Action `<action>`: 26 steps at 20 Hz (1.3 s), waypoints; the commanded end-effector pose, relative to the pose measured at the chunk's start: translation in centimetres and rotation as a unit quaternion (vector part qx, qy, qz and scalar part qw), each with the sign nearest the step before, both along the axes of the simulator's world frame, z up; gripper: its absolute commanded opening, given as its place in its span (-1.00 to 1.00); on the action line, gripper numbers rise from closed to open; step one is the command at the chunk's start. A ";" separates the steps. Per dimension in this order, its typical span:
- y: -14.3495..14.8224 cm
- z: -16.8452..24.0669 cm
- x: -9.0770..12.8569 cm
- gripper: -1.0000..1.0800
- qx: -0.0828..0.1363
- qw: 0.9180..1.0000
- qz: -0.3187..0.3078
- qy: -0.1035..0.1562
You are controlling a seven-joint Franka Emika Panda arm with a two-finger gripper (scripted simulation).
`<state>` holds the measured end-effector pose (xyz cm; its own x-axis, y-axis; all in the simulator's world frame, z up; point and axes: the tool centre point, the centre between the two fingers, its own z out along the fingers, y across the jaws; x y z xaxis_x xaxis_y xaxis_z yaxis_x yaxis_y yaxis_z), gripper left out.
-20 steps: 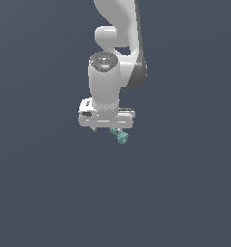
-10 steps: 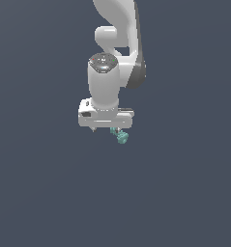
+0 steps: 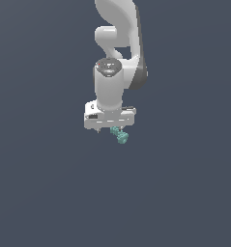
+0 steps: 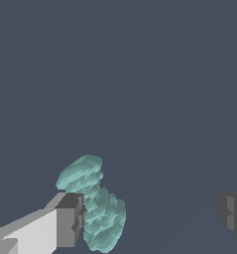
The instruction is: Pick up the object and move it to a goal position.
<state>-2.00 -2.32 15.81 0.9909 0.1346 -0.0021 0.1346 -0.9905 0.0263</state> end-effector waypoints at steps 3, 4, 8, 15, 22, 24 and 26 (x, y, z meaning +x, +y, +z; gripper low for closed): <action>1.1 -1.4 -1.3 0.92 0.003 0.998 0.059 0.002; 1.4 -1.7 -1.7 0.92 0.004 0.997 0.075 0.002; 2.6 -3.0 -3.1 0.92 0.007 0.991 0.133 0.003; 3.9 -4.5 -5.0 0.92 0.011 0.979 0.204 0.004; 4.5 -5.1 -5.8 0.92 0.013 0.972 0.235 0.004; 4.5 -5.1 -5.9 0.92 0.013 0.972 0.236 0.004; 4.4 -5.1 -5.8 0.92 0.013 0.972 0.234 0.004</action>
<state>-7.82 2.13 10.69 0.8213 0.5706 -0.0006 0.5706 -0.8213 -0.0001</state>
